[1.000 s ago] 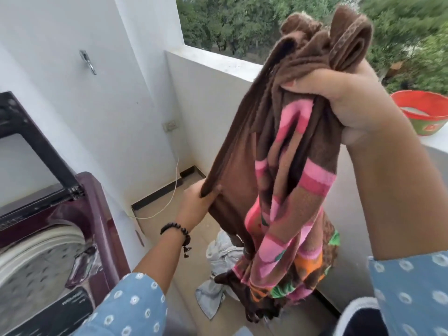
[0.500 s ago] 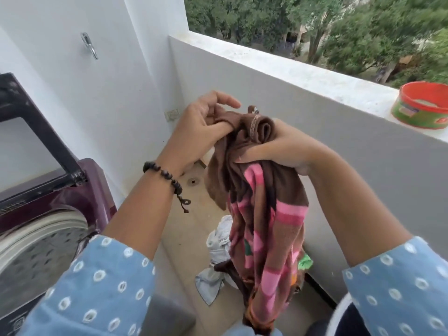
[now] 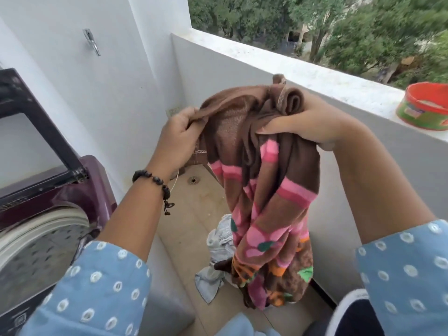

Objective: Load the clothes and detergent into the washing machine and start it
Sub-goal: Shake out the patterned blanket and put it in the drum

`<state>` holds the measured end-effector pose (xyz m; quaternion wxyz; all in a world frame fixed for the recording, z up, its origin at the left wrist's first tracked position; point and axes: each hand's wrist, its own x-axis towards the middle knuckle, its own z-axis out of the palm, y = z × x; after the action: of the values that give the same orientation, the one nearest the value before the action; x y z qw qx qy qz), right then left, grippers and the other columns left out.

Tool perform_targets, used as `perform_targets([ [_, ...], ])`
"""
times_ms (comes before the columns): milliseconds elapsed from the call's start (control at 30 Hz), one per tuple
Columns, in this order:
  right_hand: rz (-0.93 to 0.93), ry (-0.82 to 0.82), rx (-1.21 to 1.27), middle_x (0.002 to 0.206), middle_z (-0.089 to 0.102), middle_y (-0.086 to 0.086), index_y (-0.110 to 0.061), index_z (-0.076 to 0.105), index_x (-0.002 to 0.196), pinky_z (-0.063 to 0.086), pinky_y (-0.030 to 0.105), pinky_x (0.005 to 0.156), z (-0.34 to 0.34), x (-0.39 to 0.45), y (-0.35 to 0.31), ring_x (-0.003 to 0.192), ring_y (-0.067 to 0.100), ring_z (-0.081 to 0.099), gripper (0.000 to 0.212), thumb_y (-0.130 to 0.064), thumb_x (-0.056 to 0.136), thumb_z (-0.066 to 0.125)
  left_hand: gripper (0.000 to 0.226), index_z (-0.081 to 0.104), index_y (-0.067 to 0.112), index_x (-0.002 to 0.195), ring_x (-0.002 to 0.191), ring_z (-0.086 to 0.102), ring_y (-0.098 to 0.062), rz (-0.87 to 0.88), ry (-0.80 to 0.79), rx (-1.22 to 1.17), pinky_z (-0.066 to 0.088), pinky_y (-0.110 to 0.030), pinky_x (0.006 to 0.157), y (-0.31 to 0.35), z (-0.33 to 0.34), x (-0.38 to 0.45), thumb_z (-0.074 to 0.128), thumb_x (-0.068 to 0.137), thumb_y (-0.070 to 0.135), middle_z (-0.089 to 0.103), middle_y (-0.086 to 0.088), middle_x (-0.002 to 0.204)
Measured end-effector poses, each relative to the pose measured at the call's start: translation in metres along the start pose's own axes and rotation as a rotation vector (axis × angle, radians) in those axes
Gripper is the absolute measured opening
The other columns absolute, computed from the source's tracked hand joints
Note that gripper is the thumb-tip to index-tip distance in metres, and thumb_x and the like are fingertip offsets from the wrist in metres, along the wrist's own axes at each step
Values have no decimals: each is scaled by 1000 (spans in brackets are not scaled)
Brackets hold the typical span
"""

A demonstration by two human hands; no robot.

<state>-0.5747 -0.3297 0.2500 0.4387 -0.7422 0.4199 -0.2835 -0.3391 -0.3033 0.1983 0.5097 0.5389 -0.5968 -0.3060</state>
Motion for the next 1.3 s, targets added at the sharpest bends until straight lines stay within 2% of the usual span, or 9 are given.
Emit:
perform_targets([
  [133,1,100,-351,102,69,-6,-28,62,117,55,43,89,-2,-3,2,92,14,66,40,-23,78,74,23,69,25,96,70,67,-5,125,106,67,54,-24,63,14,0,1,50,98,12,70,15,74],
  [367,-39,-129,27,110,64,-12,-38,41,140,56,31,90,-5,-11,-8,101,8,67,80,-10,75,79,27,70,25,88,86,69,-12,154,30,2,56,-29,76,33,16,8,48,99,16,73,8,88],
  [533,-38,0,-311,109,69,-6,-25,65,115,56,34,89,-27,-16,-9,99,13,68,38,-13,79,75,21,70,19,84,73,63,-12,55,288,-199,49,-26,59,36,0,18,53,95,14,68,2,78],
  [633,-49,-39,-10,96,73,8,-8,64,109,59,30,77,-48,-33,-2,87,19,72,26,2,85,65,25,56,21,75,68,57,-15,-53,536,-422,48,-28,60,34,-31,22,47,99,21,57,1,71],
  [767,-173,119,290,86,69,8,-8,64,94,58,37,81,-57,-28,10,83,25,68,20,9,86,57,42,45,19,65,59,58,-21,-130,241,-922,53,-33,76,43,-33,13,28,98,40,52,0,62],
  [867,-288,137,511,85,67,10,-8,61,92,55,41,86,-48,-18,14,82,27,65,22,10,84,51,42,41,18,68,37,27,-11,-124,-45,-736,34,-21,48,47,-9,7,23,92,47,35,3,52],
  [967,-345,143,606,86,67,10,-7,60,96,54,39,84,-45,-16,16,81,25,65,22,8,82,50,24,51,15,81,36,28,-6,-83,-242,-243,27,-19,37,36,15,-3,49,81,40,40,4,54],
  [1133,-426,135,749,91,62,13,-5,56,104,50,42,89,-43,-17,15,85,28,63,25,7,85,44,55,47,36,122,87,66,-9,-42,-469,286,50,-24,80,7,52,-12,80,77,38,61,5,100],
  [1300,-407,198,763,89,62,12,-5,56,108,51,42,88,-50,-26,17,81,27,62,29,4,83,45,31,70,22,105,88,61,-21,10,-384,631,50,-34,78,-16,56,-1,64,84,44,64,-5,92],
])
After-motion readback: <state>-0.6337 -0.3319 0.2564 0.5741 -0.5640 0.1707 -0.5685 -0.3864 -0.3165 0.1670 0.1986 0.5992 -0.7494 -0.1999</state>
